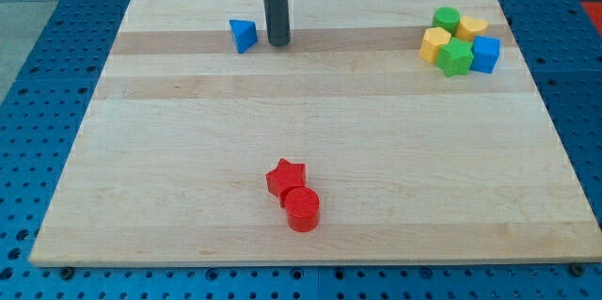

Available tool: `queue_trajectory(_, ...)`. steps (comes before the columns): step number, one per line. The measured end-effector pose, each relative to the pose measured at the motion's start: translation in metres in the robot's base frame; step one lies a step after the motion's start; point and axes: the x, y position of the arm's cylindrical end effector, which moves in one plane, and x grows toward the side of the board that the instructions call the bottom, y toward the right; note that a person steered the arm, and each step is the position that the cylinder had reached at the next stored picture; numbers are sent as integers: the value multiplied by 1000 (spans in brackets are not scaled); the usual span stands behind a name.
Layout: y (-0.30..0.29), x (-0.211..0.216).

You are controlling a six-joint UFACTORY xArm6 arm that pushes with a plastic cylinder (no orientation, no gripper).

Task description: Slide the blue triangle to the top left

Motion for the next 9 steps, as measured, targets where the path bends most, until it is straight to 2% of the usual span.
queue_trajectory(1,-3,0)
queue_trajectory(9,-151,-27)
